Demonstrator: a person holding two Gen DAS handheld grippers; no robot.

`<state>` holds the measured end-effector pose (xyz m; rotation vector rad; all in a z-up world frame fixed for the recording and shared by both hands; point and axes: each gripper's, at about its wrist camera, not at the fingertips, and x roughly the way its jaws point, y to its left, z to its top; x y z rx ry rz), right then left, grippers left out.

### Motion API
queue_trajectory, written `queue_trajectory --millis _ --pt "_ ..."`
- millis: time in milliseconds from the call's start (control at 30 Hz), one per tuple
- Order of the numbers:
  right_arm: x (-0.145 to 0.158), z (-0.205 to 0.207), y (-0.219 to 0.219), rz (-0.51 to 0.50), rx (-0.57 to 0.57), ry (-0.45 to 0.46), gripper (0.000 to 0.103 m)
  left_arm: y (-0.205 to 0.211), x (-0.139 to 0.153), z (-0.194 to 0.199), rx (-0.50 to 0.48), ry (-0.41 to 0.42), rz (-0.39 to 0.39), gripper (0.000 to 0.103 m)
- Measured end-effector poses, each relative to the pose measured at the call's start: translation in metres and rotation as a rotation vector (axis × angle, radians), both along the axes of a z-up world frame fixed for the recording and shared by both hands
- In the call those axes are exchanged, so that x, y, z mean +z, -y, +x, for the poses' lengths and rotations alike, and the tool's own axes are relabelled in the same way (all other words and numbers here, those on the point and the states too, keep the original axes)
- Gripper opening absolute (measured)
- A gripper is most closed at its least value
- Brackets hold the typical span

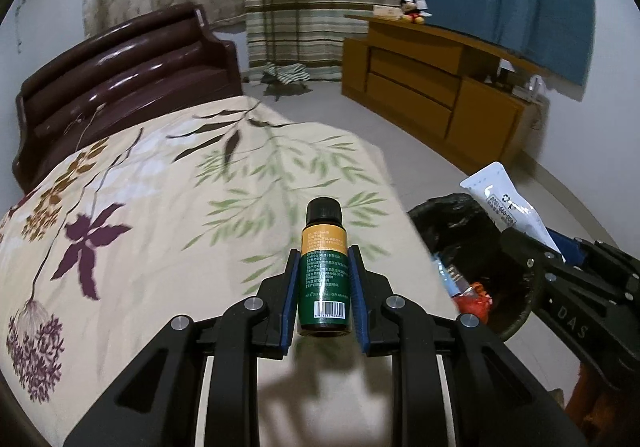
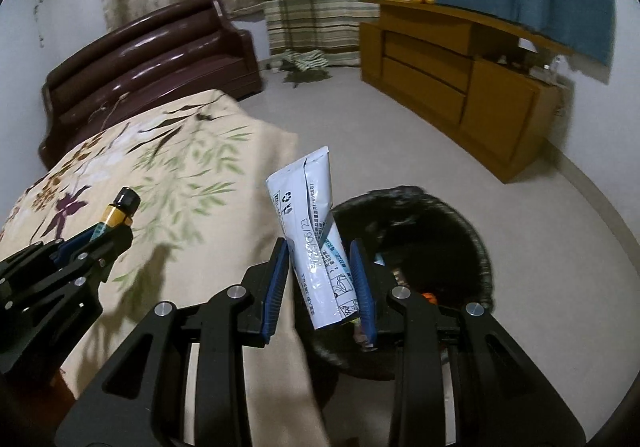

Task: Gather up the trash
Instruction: 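Carry the spray can and white squeeze tube in both grippers over the bin, then open both grippers to drop the spray can and squeeze tube into the bin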

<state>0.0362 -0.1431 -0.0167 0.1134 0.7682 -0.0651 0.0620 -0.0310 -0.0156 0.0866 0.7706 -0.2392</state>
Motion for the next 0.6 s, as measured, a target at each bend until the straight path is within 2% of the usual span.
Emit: queue_trajectory --millis 300,600 --pt "-0.001 0.0 0.028 -0.019 -0.083 0.008 0.031 0.044 -0.003 0.011 -0.097 0.008 0.0 0.024" --pt "-0.008 0.004 0.043 -0.026 -0.129 0.003 0.031 0.077 -0.007 0.021 -0.147 0.011 0.003 0.024"
